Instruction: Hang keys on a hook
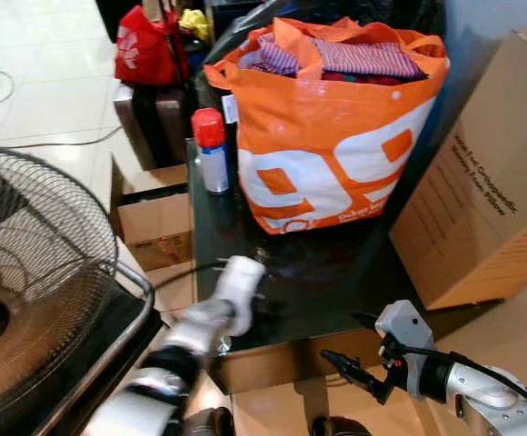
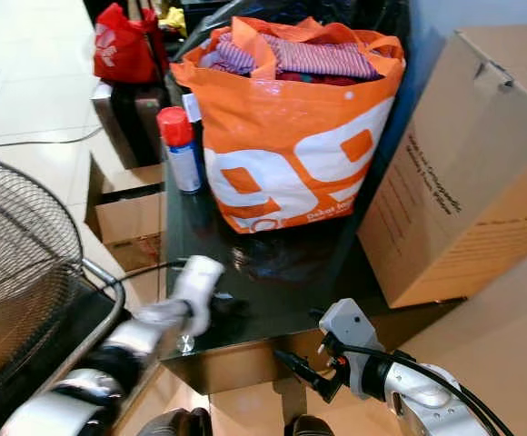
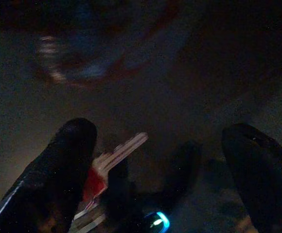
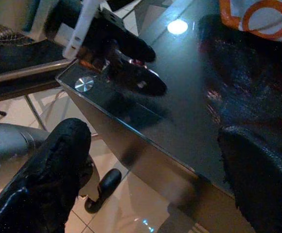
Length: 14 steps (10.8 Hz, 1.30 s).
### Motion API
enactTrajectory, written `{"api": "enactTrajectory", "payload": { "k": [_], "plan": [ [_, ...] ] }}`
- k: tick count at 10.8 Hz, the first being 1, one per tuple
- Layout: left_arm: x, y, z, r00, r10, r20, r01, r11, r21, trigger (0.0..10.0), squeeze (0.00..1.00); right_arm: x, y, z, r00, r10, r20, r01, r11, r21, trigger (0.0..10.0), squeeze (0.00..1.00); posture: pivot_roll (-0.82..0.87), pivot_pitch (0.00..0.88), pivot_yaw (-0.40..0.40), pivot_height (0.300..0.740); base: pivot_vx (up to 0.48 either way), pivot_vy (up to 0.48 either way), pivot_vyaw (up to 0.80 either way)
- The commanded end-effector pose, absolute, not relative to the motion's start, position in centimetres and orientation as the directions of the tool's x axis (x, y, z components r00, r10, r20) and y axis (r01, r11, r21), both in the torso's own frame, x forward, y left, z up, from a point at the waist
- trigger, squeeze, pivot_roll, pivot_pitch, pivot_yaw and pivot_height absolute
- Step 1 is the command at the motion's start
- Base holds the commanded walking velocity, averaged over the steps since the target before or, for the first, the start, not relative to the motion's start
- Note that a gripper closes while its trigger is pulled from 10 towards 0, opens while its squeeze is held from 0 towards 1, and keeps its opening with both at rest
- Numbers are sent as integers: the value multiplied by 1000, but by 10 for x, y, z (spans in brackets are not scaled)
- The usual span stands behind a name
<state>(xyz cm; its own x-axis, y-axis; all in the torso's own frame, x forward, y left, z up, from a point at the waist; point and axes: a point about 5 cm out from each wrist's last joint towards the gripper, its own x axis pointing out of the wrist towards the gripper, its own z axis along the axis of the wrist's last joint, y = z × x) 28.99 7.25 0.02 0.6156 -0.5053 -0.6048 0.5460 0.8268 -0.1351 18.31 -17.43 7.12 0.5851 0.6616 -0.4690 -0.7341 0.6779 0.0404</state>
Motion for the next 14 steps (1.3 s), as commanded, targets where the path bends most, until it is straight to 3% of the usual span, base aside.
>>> {"api": "enactTrajectory", "payload": {
  "k": [1, 5, 9, 12, 14],
  "plan": [
    [289, 73, -1, 603, -505, -618, 546, 826, -141, 10000, 0, 182, -177, 74, 594, 653, -470, -732, 681, 21, 10000, 0, -242, 133, 66, 740, 0, 0, 0],
    [302, 65, 13, 645, -520, -560, 540, 829, -147, 10000, 0, 184, -176, 75, 597, 654, -465, -734, 679, 13, 10000, 0, -241, 127, 68, 740, 0, 0, 0],
    [297, 112, 5, 675, -420, -606, 511, 859, -28, 10000, 0, 184, -173, 73, 605, 653, -456, -728, 686, 17, 10000, 0, -223, 123, 86, 740, 0, 0, 0],
    [263, 115, 1, 543, -532, -650, 670, 741, -46, 10000, 0, 183, -172, 70, 601, 656, -456, -729, 684, 23, 10000, 0, -211, 118, 85, 740, 0, 0, 0],
    [257, 116, 1, 533, -517, -669, 680, 733, -26, 10000, 0, 184, -173, 70, 604, 655, -454, -729, 685, 19, 10000, 0, -211, 113, 86, 740, 0, 0, 0]
  ]
}}
